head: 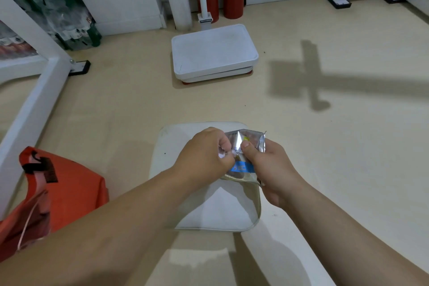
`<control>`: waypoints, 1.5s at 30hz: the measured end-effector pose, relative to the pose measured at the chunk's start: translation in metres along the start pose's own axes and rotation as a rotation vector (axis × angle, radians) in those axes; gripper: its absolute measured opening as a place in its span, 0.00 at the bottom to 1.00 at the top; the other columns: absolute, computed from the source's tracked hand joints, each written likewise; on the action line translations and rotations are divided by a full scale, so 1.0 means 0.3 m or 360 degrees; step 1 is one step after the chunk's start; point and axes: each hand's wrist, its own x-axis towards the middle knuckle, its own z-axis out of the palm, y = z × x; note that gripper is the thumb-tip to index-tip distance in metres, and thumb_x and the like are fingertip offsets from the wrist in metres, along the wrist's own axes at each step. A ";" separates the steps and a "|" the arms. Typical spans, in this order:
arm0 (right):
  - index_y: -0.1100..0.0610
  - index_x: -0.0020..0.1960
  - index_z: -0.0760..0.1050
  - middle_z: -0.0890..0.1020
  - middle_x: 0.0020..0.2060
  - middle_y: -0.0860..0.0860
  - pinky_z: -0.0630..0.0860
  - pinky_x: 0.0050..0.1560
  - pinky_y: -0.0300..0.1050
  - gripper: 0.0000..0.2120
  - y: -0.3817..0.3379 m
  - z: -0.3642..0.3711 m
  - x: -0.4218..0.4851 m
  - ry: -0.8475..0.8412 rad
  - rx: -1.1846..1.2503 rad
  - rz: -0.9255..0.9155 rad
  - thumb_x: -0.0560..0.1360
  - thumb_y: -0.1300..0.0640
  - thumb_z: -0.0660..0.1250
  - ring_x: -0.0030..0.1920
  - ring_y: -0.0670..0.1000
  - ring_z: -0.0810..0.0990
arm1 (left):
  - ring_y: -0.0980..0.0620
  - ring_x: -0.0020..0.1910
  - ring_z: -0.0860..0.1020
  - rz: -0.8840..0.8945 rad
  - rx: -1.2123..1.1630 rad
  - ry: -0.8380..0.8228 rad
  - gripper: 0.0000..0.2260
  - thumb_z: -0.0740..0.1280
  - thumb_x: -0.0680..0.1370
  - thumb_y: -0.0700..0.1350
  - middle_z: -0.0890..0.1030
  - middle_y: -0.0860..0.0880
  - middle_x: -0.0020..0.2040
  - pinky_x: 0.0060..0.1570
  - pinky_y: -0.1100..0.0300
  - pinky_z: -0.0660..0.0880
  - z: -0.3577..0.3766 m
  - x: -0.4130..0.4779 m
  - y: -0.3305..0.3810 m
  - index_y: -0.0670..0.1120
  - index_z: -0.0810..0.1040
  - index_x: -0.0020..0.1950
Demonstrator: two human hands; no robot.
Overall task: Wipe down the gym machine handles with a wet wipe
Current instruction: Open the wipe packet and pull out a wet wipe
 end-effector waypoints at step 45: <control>0.54 0.65 0.81 0.88 0.56 0.59 0.83 0.59 0.57 0.18 -0.043 -0.016 0.025 -0.0354 -0.0011 0.0103 0.79 0.69 0.66 0.56 0.60 0.88 | 0.53 0.47 0.77 0.0297 0.0189 0.0002 0.01 0.71 0.70 0.46 0.80 0.54 0.43 0.46 0.48 0.80 -0.039 0.000 -0.017 0.51 0.80 0.40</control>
